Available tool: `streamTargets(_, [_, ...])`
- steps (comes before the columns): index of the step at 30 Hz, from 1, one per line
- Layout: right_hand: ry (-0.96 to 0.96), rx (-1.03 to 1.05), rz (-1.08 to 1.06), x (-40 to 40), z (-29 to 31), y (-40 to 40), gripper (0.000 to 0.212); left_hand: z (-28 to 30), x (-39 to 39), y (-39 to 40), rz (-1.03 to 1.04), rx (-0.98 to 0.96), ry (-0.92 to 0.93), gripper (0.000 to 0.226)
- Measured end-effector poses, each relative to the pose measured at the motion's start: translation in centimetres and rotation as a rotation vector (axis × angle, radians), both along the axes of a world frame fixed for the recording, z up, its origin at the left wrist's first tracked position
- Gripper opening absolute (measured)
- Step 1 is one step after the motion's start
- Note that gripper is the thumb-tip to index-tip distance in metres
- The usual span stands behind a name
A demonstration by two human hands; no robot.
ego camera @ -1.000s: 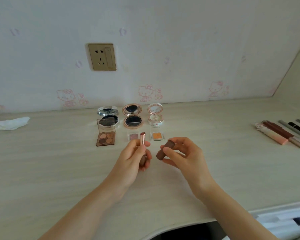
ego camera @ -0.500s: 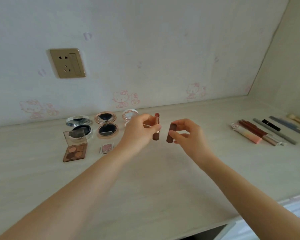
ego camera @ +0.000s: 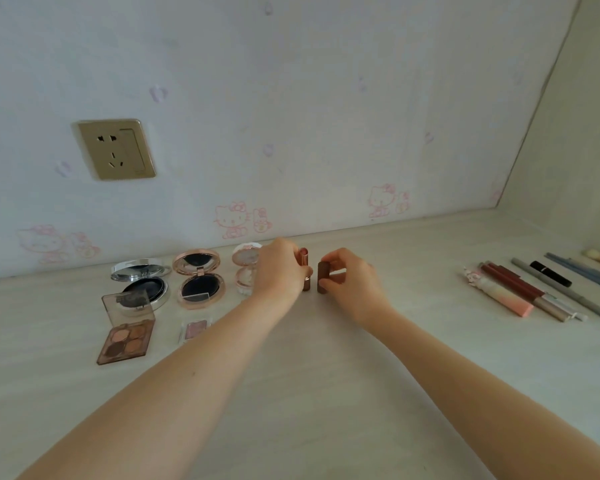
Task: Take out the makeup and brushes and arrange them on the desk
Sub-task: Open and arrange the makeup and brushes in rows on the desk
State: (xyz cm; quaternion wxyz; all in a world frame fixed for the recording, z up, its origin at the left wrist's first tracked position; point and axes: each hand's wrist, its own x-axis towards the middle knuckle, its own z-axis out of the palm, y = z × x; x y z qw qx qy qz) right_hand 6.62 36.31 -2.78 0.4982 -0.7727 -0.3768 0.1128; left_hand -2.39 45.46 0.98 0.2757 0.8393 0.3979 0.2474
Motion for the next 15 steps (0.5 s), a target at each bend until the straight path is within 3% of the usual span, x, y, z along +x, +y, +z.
streamTargets(15, [-0.131, -0.096, 0.020, 1.4, -1.1, 4.3, 0.021, -0.6, 0.8, 2.4, 0.057, -0.002, -0.026, 0.013])
